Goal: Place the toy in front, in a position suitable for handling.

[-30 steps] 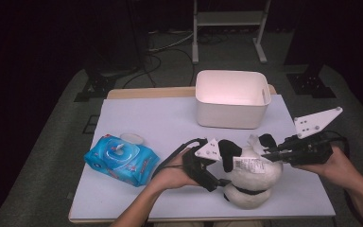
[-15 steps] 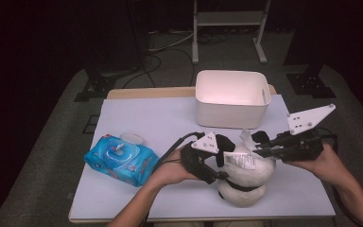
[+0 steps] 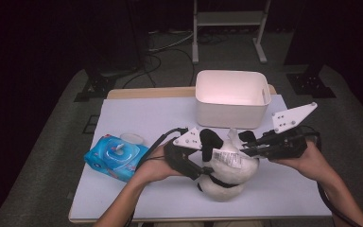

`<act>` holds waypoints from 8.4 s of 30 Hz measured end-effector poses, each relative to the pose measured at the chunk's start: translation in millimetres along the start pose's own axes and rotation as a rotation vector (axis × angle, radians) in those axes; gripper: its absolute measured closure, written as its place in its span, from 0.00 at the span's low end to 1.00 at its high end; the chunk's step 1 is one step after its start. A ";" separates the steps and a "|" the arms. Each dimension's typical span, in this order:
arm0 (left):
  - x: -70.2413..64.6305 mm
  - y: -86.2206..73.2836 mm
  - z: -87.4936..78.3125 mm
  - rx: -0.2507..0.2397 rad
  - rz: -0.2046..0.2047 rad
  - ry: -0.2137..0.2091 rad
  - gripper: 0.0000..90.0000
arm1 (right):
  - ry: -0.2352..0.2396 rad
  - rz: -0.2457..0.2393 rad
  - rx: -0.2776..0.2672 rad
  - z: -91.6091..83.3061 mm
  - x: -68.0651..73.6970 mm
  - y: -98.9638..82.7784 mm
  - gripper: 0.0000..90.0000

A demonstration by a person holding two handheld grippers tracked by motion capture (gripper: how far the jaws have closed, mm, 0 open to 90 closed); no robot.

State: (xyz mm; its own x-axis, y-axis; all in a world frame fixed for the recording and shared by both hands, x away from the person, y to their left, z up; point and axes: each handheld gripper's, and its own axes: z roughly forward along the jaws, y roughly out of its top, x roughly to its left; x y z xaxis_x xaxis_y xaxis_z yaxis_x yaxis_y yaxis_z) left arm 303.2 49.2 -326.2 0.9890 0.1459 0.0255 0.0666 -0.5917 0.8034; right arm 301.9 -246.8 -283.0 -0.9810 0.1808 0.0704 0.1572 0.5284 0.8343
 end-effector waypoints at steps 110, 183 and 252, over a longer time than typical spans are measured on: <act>-15.9 23.4 3.6 0.018 0.119 -0.077 0.48 | 0.018 -0.002 0.009 -1.2 4.5 1.0 0.91; -7.3 -3.9 31.6 0.126 0.008 -0.027 0.23 | -0.041 0.065 0.176 4.3 -1.3 -46.2 0.90; 5.0 -18.4 -8.2 0.105 -0.045 -0.083 0.36 | 0.007 0.070 0.142 25.3 0.2 -49.6 0.89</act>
State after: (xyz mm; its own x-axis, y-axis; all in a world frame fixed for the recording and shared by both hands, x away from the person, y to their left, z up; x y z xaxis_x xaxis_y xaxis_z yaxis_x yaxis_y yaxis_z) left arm 305.8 67.3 -336.0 0.9919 0.1104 -0.0623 0.1204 -0.6662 0.7360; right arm 296.8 -252.0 -338.2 -0.9677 0.2156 0.1304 0.2396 0.6270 0.7413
